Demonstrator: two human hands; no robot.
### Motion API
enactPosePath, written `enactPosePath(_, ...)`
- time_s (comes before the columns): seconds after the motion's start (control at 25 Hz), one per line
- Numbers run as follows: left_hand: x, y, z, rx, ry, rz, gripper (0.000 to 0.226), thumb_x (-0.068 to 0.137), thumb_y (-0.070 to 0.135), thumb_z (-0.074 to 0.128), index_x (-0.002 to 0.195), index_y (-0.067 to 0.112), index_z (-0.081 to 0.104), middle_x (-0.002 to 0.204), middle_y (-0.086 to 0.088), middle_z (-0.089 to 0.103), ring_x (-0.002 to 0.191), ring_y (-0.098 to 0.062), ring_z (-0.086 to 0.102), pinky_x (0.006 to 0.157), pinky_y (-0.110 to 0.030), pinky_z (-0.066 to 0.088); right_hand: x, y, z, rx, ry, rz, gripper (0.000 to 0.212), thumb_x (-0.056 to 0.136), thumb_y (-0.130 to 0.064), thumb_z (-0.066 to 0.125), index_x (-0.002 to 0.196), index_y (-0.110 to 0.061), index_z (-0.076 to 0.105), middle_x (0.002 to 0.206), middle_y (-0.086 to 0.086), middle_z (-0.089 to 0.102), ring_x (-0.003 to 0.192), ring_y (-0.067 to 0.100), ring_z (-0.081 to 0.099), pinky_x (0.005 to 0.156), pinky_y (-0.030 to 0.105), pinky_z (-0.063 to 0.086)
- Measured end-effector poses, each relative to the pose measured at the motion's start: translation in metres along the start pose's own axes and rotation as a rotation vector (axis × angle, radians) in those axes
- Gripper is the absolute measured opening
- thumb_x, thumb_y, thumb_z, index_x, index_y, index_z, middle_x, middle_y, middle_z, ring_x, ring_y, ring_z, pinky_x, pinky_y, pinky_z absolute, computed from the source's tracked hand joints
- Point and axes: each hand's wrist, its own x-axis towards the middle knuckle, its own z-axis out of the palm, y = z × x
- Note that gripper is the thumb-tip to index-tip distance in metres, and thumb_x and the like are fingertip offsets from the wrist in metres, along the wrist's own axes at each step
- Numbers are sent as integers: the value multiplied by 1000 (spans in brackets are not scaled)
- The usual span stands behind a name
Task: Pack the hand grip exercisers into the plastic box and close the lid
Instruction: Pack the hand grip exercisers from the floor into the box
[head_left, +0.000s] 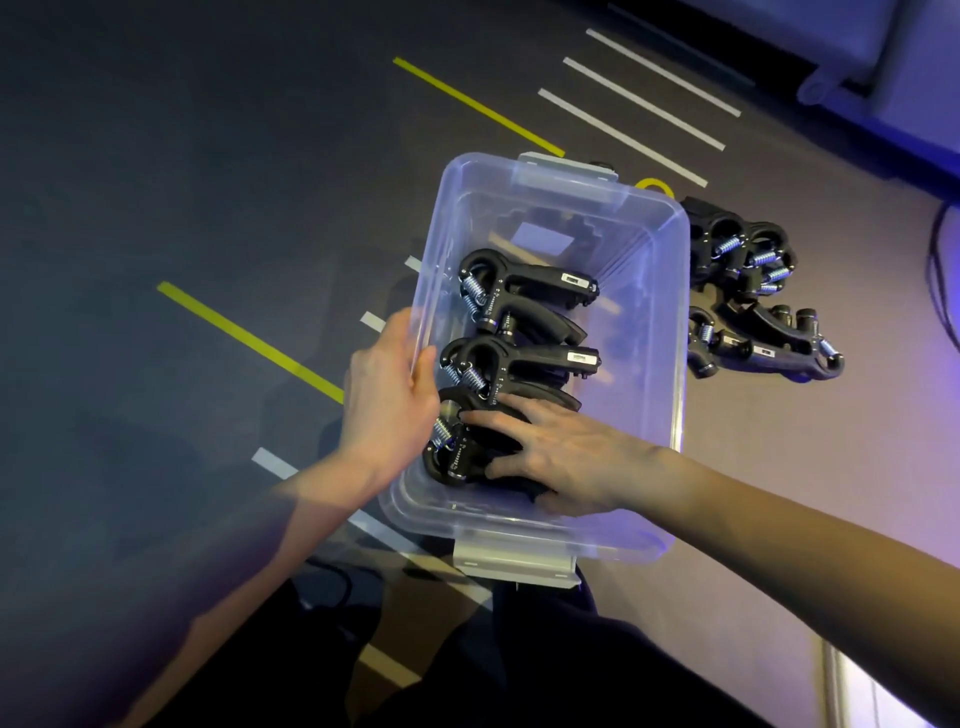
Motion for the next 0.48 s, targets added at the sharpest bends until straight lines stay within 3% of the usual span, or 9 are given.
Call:
enactPosePath(0.12, 0, -1, -1, 2, 0, 6, 20, 89, 8, 50, 109, 7, 54, 51, 9, 36, 52, -29, 36, 53, -36, 30, 1, -7, -1, 218, 126, 172, 44, 85, -19, 59, 127, -28, 49, 154, 3, 9, 132, 31, 34, 101, 43, 39)
enactPosePath(0.24, 0, 1, -1, 15, -2, 5, 20, 89, 8, 50, 109, 6, 53, 52, 9, 35, 54, -31, 38, 53, -37, 29, 5, -10, -3, 303, 174, 381, 43, 87, -5, 51, 123, -28, 52, 139, 4, 31, 114, 32, 49, 90, 42, 44)
enactPosePath(0.36, 0, 0, -2, 19, -1, -5, 20, 89, 9, 50, 108, 5, 53, 51, 8, 34, 56, -32, 37, 53, -37, 28, 1, -10, -11, 372, 194, 346, 41, 85, -4, 50, 116, -30, 60, 122, -2, 52, 107, 22, 54, 86, 36, 46)
enactPosePath(0.48, 1, 0, -1, 20, 3, -6, 20, 89, 9, 50, 109, 7, 53, 51, 8, 33, 55, -31, 35, 54, -36, 24, -11, -20, -17, 199, 408, 246, 33, 85, -10, 47, 103, -31, 66, 117, -5, 60, 96, 22, 60, 65, 32, 52)
